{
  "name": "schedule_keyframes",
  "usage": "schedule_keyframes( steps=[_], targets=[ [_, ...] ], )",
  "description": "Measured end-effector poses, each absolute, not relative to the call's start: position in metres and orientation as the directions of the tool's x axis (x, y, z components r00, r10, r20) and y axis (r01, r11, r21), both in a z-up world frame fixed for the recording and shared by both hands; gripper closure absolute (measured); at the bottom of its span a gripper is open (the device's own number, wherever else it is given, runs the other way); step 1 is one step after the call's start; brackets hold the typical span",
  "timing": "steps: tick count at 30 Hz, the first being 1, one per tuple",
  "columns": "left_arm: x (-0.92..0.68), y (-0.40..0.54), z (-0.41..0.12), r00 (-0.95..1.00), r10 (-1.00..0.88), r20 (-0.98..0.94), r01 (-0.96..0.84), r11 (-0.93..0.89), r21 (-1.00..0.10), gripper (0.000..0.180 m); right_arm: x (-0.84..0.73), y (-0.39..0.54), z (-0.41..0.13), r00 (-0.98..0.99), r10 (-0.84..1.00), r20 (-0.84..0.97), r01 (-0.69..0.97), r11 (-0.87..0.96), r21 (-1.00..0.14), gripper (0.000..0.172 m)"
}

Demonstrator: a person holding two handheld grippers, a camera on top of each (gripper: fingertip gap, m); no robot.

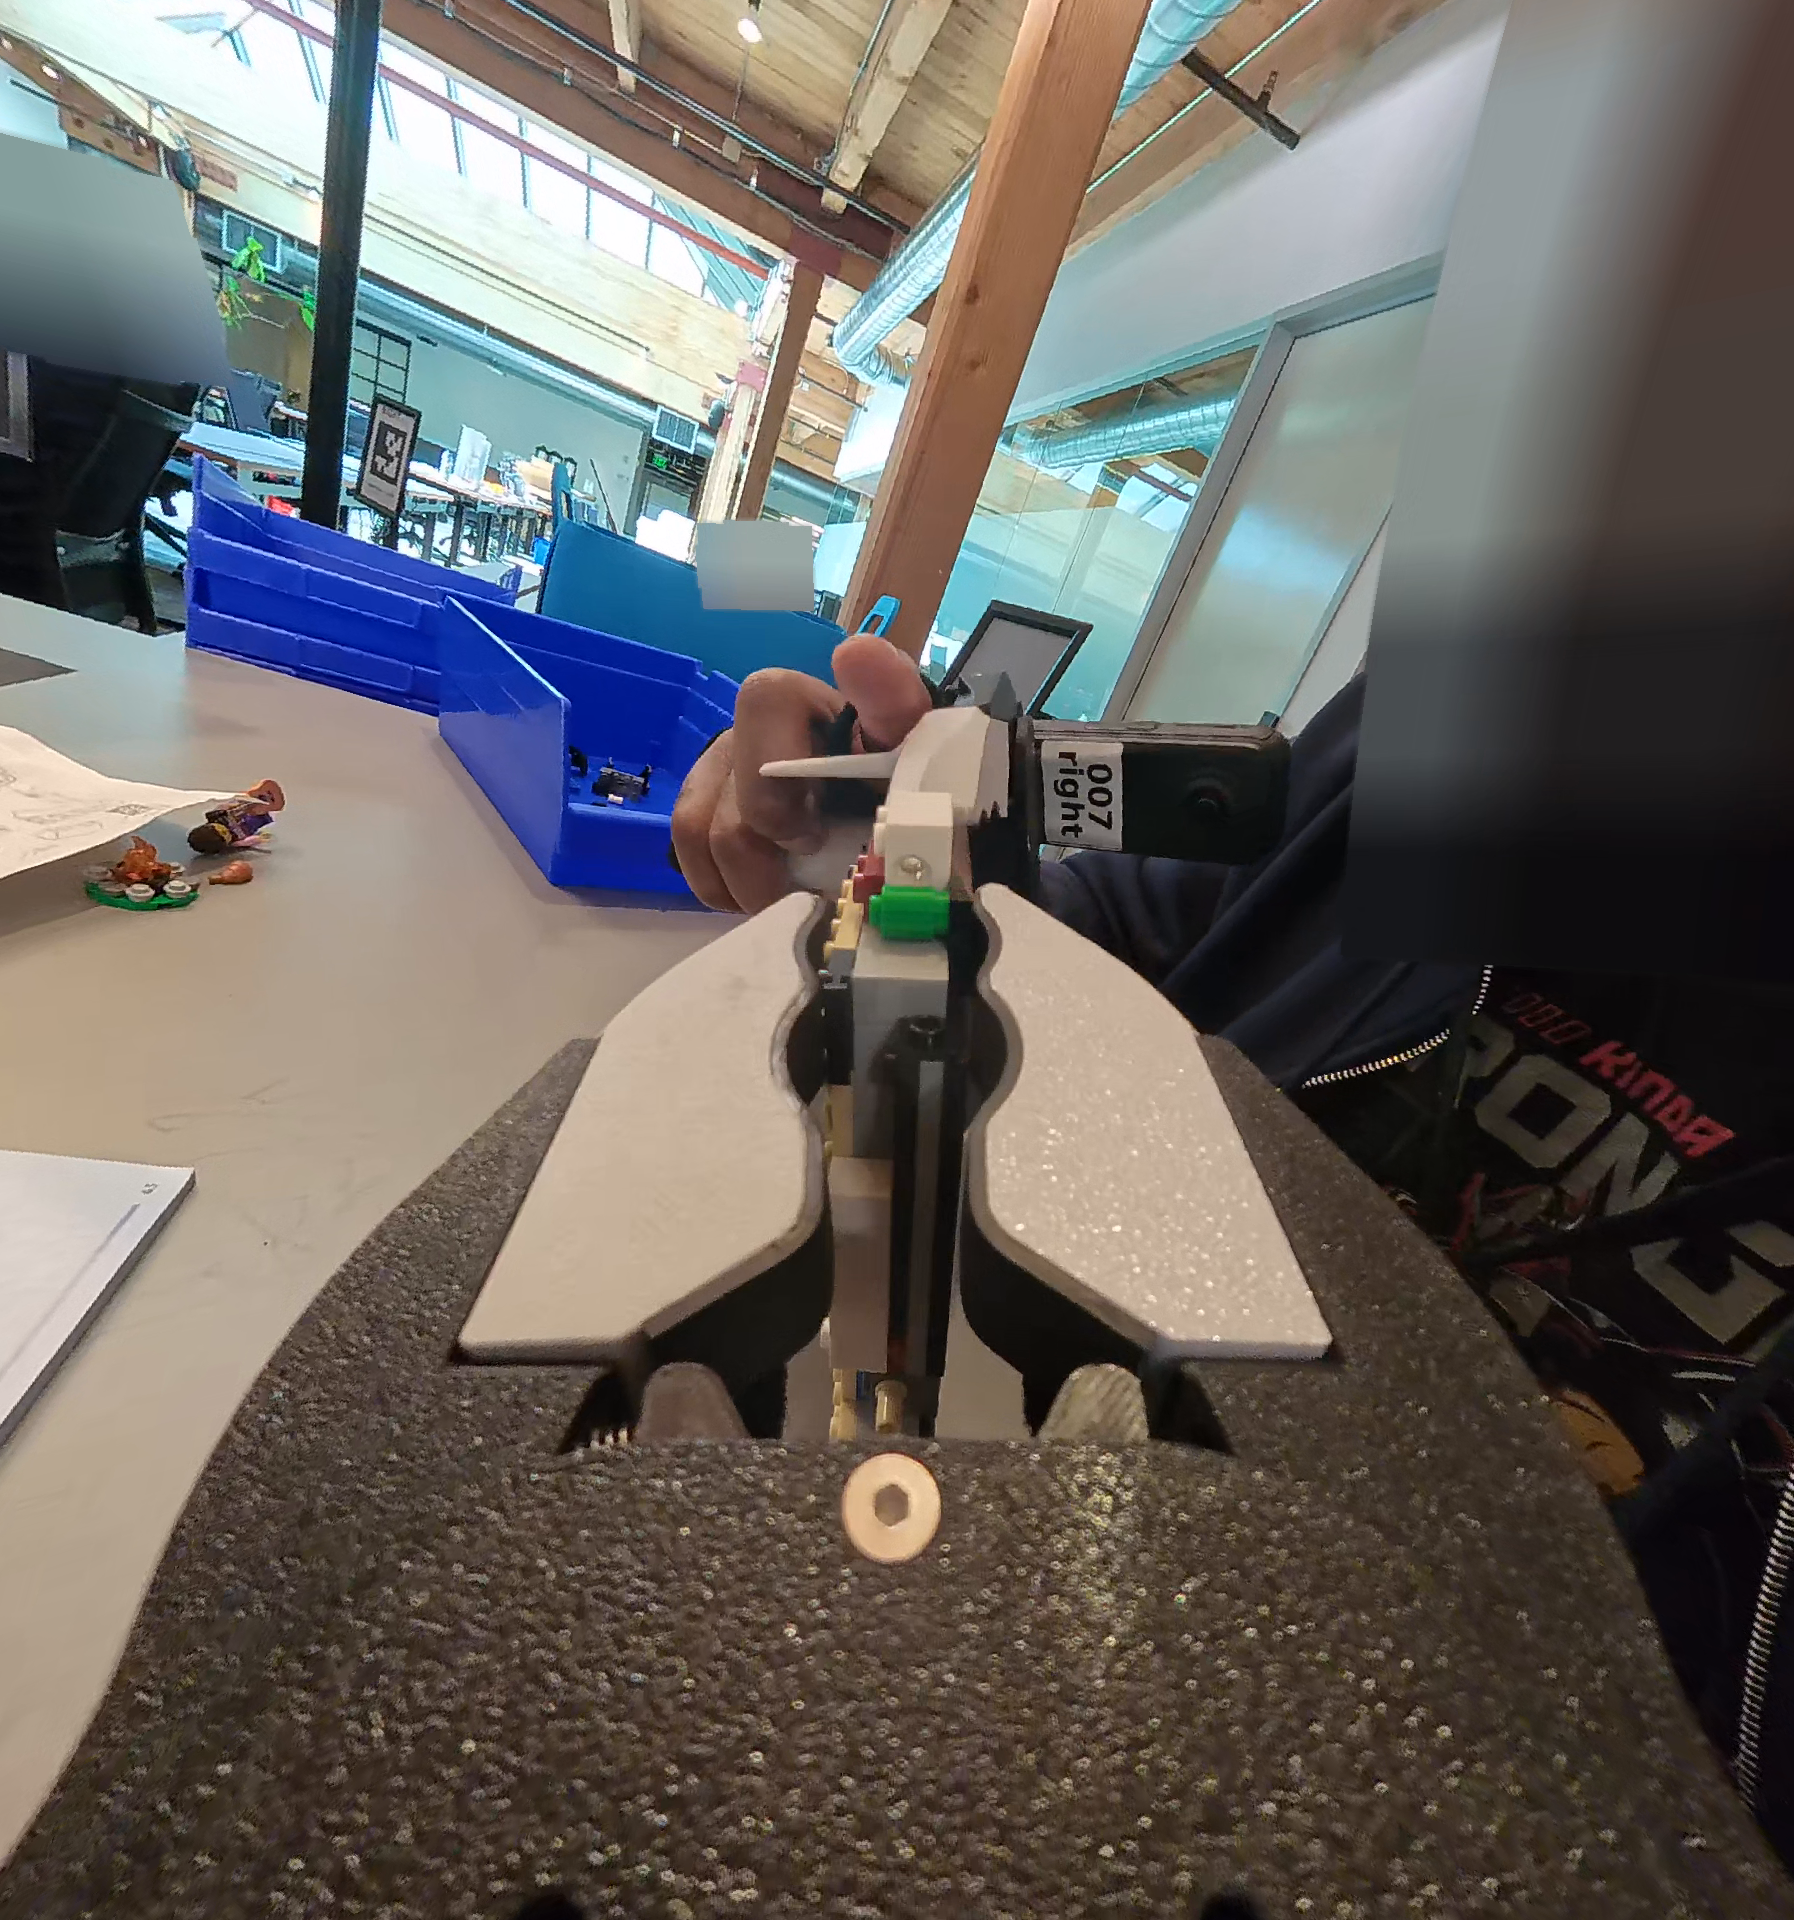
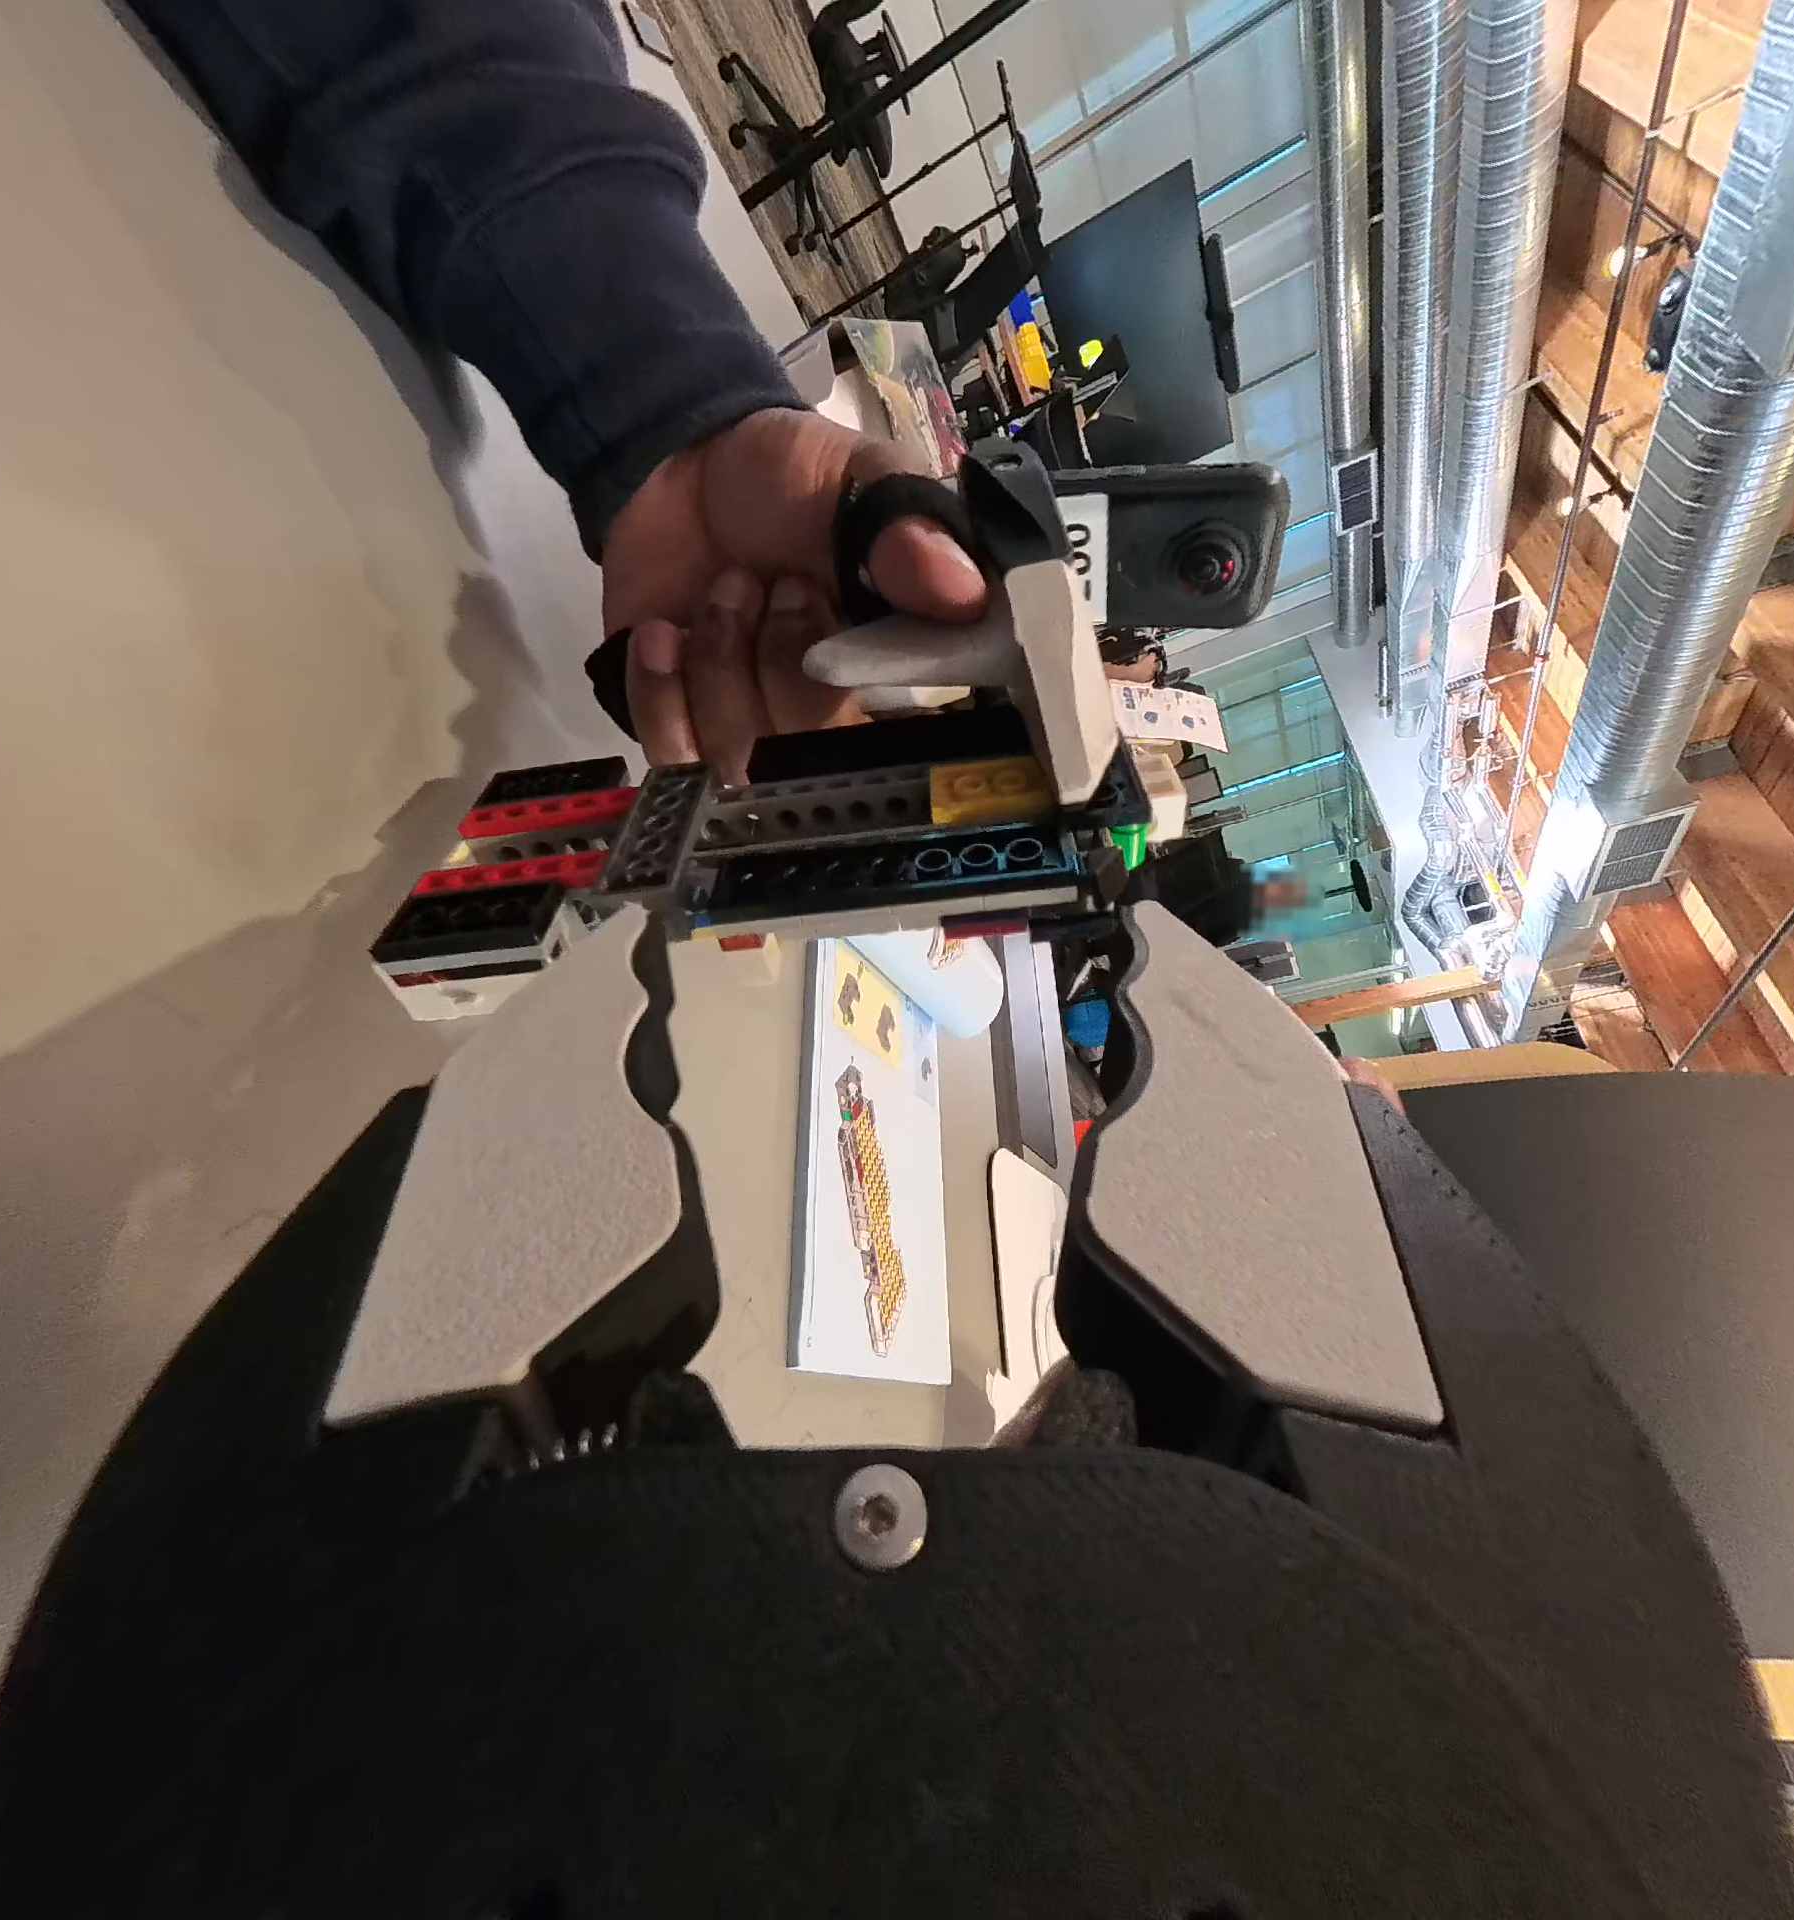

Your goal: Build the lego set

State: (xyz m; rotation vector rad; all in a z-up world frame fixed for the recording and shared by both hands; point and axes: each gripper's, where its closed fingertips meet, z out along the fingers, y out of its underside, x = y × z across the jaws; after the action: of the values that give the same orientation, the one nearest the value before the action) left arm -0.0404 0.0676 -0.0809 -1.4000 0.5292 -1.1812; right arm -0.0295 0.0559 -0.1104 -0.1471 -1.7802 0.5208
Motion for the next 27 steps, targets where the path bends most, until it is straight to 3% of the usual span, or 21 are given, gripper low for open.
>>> schedule_keyframes(
  steps=[27],
  targets=[
    [-0.0390, 0.0684, -0.0831, 0.401, -0.850, 0.341, 0.295, -0.233, -0.927, 0.157, -0.0317, 0.0559, -0.1067, -0.208, 0.338, 0.918, -0.184, 0.908, -0.376, 0.094]
  ],
)
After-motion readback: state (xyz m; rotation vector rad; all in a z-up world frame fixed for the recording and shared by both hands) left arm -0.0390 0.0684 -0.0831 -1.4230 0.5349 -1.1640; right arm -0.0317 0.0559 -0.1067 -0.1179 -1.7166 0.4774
